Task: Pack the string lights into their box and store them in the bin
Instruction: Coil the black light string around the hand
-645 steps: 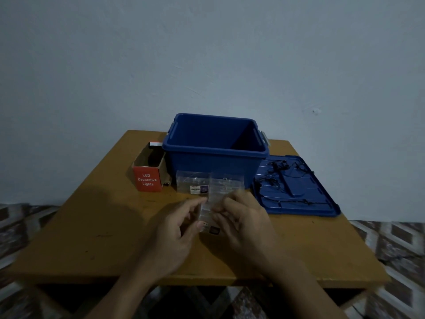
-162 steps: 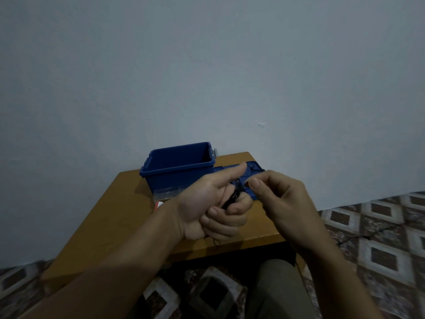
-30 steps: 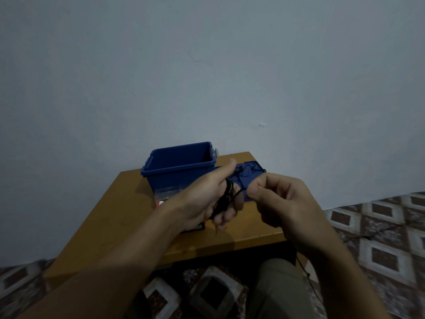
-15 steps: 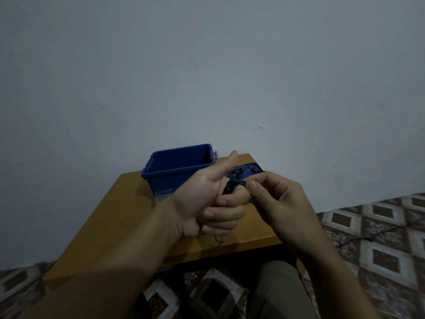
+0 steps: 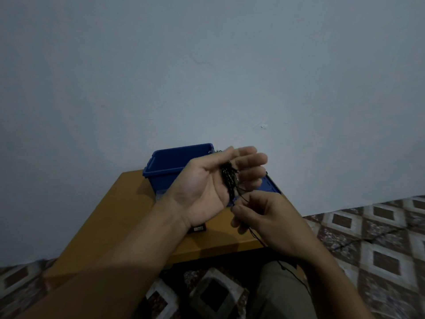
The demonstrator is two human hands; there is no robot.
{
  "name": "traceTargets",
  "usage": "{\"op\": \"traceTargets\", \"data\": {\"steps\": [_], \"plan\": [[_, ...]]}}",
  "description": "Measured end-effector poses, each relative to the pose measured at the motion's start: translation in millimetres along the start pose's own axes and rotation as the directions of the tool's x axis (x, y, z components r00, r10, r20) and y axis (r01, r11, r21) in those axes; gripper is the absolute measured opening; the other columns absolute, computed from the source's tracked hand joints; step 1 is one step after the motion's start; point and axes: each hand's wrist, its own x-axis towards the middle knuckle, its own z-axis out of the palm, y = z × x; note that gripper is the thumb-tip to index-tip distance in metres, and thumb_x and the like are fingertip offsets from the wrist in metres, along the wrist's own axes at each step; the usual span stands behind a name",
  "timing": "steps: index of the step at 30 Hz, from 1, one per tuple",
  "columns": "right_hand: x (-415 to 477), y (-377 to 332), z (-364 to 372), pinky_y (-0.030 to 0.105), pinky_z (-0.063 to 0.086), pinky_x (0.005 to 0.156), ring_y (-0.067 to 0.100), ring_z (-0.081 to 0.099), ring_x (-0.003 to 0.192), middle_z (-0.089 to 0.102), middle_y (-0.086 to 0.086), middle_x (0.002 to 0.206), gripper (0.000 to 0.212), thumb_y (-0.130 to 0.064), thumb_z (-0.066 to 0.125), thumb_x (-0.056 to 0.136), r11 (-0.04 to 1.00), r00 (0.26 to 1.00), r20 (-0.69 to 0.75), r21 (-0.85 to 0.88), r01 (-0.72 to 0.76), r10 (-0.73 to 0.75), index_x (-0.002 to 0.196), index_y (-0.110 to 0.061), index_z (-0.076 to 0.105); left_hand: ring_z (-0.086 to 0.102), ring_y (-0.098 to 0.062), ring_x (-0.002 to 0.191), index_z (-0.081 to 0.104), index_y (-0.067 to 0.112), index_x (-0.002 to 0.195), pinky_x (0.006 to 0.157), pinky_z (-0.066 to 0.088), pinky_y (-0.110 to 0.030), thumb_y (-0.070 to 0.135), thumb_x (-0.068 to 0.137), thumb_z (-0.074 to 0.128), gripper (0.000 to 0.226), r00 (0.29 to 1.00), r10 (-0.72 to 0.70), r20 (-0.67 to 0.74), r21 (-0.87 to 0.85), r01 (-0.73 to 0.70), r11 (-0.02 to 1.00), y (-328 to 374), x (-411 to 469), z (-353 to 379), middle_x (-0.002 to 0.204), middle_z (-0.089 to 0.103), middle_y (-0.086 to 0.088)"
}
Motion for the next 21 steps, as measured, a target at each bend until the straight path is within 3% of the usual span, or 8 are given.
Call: {"op": "traceTargets", "data": {"steps": [6, 12, 16, 21], "plan": [[-2.8, -5.1, -1.9, 0.036, 0.056, 0.069, 0.019, 0.067, 0.064, 0.074, 0.001, 0.075, 0.021, -0.026, 0.058, 0.100, 1.000, 0.999, 0.036, 0.017, -0.018, 0.018, 0.089, -0.011, 0.068, 0.072, -0.027, 0.097, 0.051, -0.003, 0.128, 0.090, 0.057, -0.037, 0.009, 0.102, 0.035, 0.032, 0.983, 0.084, -0.166, 0.127, -0.064, 0.990, -2.2, 2.9, 4.0, 0.113, 0.071, -0.018], [-4.3, -10.5, -2.7, 0.026, 0.052, 0.061, 0.011, 0.061, 0.059, 0.072, -0.002, 0.071, 0.023, -0.030, 0.059, 0.100, 0.999, 0.997, 0.080, -0.039, -0.011, 0.014, 0.088, -0.014, 0.070, 0.072, -0.027, 0.102, 0.051, -0.003, 0.131, 0.090, 0.058, -0.035, 0.003, 0.104, 0.035, 0.032, 0.938, 0.130, -0.321, 0.126, -0.094, 0.988, -5.8, 6.6, 3.4, 0.117, 0.071, -0.019], [-4.3, -10.8, -3.1, 0.023, 0.049, 0.058, 0.009, 0.058, 0.056, 0.070, -0.004, 0.067, 0.024, -0.030, 0.059, 0.100, 0.999, 0.997, 0.081, -0.031, -0.009, 0.011, 0.087, -0.013, 0.070, 0.066, -0.030, 0.117, 0.045, -0.001, 0.140, 0.106, 0.046, -0.041, 0.023, 0.104, 0.039, 0.044, 0.920, 0.115, -0.374, 0.089, -0.087, 0.992, -5.7, 4.2, 6.3, 0.126, 0.068, -0.018], [-4.1, -9.6, -6.3, 0.017, 0.042, 0.055, 0.004, 0.051, 0.052, 0.061, -0.005, 0.058, 0.028, -0.028, 0.061, 0.098, 1.000, 0.998, 0.065, 0.029, 0.003, -0.005, 0.081, -0.006, 0.066, 0.061, -0.029, 0.124, 0.033, 0.003, 0.148, 0.116, 0.035, -0.046, 0.051, 0.087, 0.047, 0.079, 0.911, 0.113, -0.396, 0.100, -0.080, 0.992, -3.7, 3.7, 1.6, 0.131, 0.066, -0.014]]}}
